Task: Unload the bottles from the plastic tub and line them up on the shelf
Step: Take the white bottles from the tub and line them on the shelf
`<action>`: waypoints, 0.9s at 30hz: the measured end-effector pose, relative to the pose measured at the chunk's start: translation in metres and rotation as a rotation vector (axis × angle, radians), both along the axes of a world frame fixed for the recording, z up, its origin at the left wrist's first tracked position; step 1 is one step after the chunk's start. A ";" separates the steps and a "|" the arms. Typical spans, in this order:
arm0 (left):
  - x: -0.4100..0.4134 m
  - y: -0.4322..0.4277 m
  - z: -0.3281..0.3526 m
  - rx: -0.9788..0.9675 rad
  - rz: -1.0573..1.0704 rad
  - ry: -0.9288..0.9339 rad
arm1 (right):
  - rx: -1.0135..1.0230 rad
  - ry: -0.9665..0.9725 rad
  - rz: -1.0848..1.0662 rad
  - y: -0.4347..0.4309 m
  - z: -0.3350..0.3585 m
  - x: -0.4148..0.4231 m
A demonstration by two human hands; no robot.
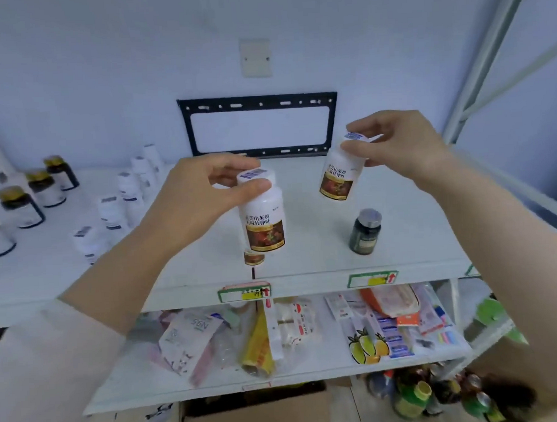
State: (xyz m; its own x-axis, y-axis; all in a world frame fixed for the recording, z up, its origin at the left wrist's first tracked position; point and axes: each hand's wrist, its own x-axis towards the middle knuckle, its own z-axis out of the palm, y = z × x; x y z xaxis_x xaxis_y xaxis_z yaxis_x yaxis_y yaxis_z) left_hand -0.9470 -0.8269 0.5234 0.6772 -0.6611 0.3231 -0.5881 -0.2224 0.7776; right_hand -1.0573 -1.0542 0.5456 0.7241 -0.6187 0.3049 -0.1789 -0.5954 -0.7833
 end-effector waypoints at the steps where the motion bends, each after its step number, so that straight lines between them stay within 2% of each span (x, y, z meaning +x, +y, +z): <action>1: 0.013 0.002 0.002 -0.011 0.010 -0.008 | 0.000 -0.007 0.008 0.001 0.003 0.015; 7: 0.083 -0.010 0.013 -0.035 0.041 -0.024 | -0.028 -0.008 0.060 -0.011 0.021 0.097; 14: 0.166 -0.068 0.009 -0.046 0.111 -0.007 | -0.068 0.025 0.137 -0.058 0.020 0.196; 27: 0.319 -0.188 -0.061 0.085 0.166 0.057 | -0.131 0.203 0.245 -0.138 -0.054 0.373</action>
State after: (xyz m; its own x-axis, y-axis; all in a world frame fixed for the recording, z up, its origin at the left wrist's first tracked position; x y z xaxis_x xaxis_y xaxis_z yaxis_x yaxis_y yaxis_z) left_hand -0.6280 -1.0147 0.4619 0.7949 -0.5619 0.2288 -0.4933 -0.3791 0.7829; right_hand -0.6845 -1.1918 0.4918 0.9006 -0.3837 0.2044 -0.1626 -0.7334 -0.6601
